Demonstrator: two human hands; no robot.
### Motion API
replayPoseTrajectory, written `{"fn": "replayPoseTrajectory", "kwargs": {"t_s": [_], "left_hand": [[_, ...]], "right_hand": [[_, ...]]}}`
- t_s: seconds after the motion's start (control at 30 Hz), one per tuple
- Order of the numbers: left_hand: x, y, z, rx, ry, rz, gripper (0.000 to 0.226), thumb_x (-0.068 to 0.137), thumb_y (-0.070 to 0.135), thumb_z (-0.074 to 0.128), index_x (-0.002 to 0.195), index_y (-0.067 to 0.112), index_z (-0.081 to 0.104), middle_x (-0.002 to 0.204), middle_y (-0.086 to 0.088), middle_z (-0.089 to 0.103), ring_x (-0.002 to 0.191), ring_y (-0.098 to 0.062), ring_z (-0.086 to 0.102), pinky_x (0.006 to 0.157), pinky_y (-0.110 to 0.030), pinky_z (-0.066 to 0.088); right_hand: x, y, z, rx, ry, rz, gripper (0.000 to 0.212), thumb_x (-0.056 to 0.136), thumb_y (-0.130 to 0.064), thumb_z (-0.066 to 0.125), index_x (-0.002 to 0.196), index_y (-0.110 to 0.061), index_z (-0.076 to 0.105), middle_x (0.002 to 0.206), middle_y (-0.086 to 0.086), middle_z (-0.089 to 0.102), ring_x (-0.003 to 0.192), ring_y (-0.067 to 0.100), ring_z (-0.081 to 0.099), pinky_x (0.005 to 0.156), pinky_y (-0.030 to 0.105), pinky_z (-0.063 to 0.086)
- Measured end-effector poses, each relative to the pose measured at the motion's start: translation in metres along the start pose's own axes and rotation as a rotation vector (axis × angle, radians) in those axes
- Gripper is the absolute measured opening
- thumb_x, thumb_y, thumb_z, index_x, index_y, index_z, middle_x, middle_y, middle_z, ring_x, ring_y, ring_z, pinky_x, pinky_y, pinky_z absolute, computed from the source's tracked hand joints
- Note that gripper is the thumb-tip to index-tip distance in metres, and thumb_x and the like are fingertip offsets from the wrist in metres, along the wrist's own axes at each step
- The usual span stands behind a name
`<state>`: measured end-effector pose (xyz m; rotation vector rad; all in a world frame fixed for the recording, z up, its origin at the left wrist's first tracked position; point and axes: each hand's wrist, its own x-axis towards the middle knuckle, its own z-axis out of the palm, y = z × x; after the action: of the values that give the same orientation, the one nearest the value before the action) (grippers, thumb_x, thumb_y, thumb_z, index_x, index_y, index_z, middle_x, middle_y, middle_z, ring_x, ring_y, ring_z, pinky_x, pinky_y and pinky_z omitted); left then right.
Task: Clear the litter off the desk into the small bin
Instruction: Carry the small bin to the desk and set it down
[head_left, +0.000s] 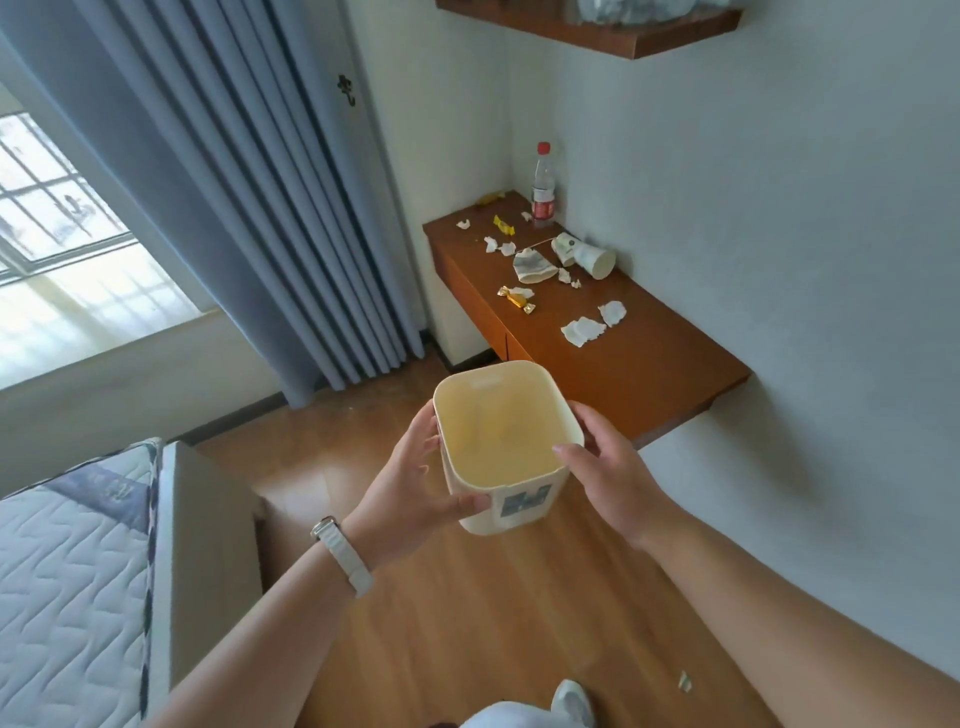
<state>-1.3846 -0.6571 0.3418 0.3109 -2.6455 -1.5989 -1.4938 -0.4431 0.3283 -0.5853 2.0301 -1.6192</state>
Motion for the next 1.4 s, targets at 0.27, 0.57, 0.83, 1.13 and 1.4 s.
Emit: {"fn": "replayPoseTrajectory", "kwargs": {"t_s": [0.27, 0.57, 0.83, 1.13, 1.4], "left_hand": [[0.084, -0.033, -0.026, 0.016, -0.053, -0.029, 0.11, 0.057, 0.059, 0.083, 0.144, 0.053, 0.016, 0.143, 0.03, 0.038, 0.132, 0.0, 0.038, 0.11, -0.047, 0.032], [0.216, -0.078, -0.091, -0.039, -0.189, 0.027, 0.103, 0.062, 0.049, 0.086, 0.139, 0.058, 0.017, 0.141, 0.026, 0.041, 0.132, 0.0, 0.036, 0.111, -0.045, 0.031], [0.329, -0.096, -0.131, -0.023, -0.438, 0.118, 0.11, 0.062, 0.055, 0.083, 0.146, 0.05, 0.012, 0.145, 0.027, 0.036, 0.134, 0.001, 0.035, 0.112, -0.048, 0.032], [0.392, -0.079, -0.084, -0.045, -0.698, 0.203, 0.114, 0.06, 0.065, 0.08, 0.149, 0.046, 0.01, 0.148, 0.023, 0.034, 0.134, -0.001, 0.036, 0.11, -0.042, 0.033], [0.438, -0.049, -0.029, 0.051, -0.785, 0.248, 0.104, 0.072, 0.044, 0.08, 0.149, 0.047, 0.011, 0.148, 0.021, 0.036, 0.131, -0.001, 0.04, 0.109, -0.042, 0.038]], "right_hand": [[0.081, 0.016, -0.003, -0.023, 0.018, 0.071, 0.047, 0.092, -0.046, 0.054, 0.136, -0.04, 0.041, 0.12, -0.016, 0.057, 0.112, 0.009, 0.056, 0.085, 0.032, 0.057], [0.198, 0.004, 0.026, -0.035, 0.215, 0.159, 0.036, 0.095, -0.043, 0.054, 0.129, -0.049, 0.041, 0.118, -0.019, 0.058, 0.11, 0.005, 0.057, 0.077, 0.02, 0.055], [0.264, -0.018, 0.041, 0.047, 0.447, 0.223, 0.034, 0.096, -0.018, 0.054, 0.123, -0.039, 0.053, 0.107, -0.019, 0.067, 0.103, 0.002, 0.062, 0.084, 0.028, 0.054], [0.252, -0.001, 0.017, 0.058, 0.747, 0.33, 0.035, 0.093, -0.026, 0.058, 0.116, -0.052, 0.05, 0.11, -0.021, 0.062, 0.102, -0.003, 0.06, 0.076, 0.028, 0.057], [0.254, 0.028, -0.023, 0.144, 0.971, 0.386, 0.041, 0.09, -0.028, 0.061, 0.126, -0.04, 0.047, 0.115, -0.014, 0.061, 0.106, 0.009, 0.061, 0.094, 0.043, 0.052]]}}
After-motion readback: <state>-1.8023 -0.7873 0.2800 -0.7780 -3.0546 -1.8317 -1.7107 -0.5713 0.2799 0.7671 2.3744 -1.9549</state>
